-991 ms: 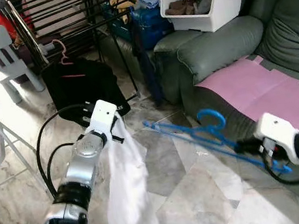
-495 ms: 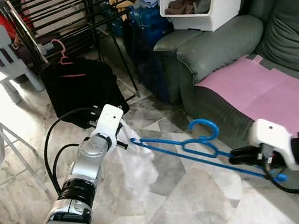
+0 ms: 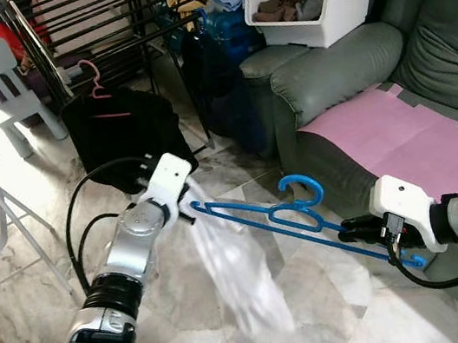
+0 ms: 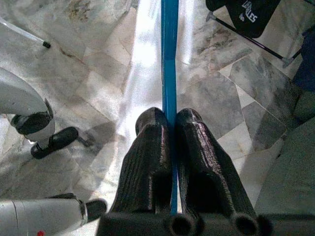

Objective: Hang hanger

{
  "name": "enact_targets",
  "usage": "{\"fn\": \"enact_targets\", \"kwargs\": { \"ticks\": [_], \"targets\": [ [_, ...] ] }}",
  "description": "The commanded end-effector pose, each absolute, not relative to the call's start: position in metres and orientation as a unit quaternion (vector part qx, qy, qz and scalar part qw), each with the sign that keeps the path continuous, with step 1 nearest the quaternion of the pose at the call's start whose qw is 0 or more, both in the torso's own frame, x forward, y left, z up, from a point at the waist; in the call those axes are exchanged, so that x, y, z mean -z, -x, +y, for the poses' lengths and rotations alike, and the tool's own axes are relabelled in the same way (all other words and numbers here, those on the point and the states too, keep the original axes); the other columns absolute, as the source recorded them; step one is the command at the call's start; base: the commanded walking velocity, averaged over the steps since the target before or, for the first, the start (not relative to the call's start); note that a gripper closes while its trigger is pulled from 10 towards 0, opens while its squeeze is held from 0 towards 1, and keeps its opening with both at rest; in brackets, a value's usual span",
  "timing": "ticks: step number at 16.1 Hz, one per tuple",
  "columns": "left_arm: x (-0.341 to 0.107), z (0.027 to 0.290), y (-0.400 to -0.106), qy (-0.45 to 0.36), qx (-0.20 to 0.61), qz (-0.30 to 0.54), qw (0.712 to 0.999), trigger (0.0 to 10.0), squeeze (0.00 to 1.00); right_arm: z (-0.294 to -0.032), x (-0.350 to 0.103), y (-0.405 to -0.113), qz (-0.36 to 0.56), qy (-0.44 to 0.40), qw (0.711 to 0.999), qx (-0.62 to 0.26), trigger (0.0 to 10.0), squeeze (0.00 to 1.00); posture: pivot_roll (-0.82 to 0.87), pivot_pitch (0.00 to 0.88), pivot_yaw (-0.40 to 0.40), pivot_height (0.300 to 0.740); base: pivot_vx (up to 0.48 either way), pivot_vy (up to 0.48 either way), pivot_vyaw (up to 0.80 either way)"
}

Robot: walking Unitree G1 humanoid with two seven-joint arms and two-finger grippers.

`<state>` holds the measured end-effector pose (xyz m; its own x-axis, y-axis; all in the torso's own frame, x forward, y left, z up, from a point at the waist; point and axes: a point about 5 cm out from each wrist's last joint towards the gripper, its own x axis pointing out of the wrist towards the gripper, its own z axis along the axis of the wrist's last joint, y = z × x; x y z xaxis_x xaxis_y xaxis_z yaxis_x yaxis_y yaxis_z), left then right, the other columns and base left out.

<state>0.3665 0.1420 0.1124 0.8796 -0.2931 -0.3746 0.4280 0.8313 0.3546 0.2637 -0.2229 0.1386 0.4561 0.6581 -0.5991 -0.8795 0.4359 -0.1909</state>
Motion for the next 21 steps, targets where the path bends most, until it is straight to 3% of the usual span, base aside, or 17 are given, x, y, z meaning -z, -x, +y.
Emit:
{"fn": "enact_targets", "kwargs": {
  "ticks": [1,6,15,21],
  "targets": [
    [-0.118,0.150,-0.368,-0.221,0.174,0.150,0.948,10.0,0.00,-0.226,-0.144,-0.268,0.218,0.261,0.818,-0.464,10.0,0.00,-0.15,0.000,0.076,0.740,0.000,0.000,0.00],
    [-0.122,0.145,-0.365,-0.215,0.195,0.142,0.946,10.0,0.00,-0.225,-0.136,-0.269,0.223,0.260,0.818,-0.462,10.0,0.00,-0.15,0.000,0.075,0.740,0.000,0.000,0.00],
    [-0.146,0.110,-0.345,-0.197,0.310,0.095,0.925,10.0,0.00,-0.223,-0.126,-0.276,0.224,0.246,0.826,-0.454,10.0,0.00,-0.14,0.000,0.068,0.740,0.000,0.000,0.00],
    [-0.200,0.078,-0.312,-0.103,0.436,-0.029,0.894,10.0,0.00,-0.222,-0.090,-0.278,0.262,0.147,0.855,-0.423,10.0,0.00,-0.13,0.000,0.051,0.740,0.000,0.000,0.00]
  ]
}}
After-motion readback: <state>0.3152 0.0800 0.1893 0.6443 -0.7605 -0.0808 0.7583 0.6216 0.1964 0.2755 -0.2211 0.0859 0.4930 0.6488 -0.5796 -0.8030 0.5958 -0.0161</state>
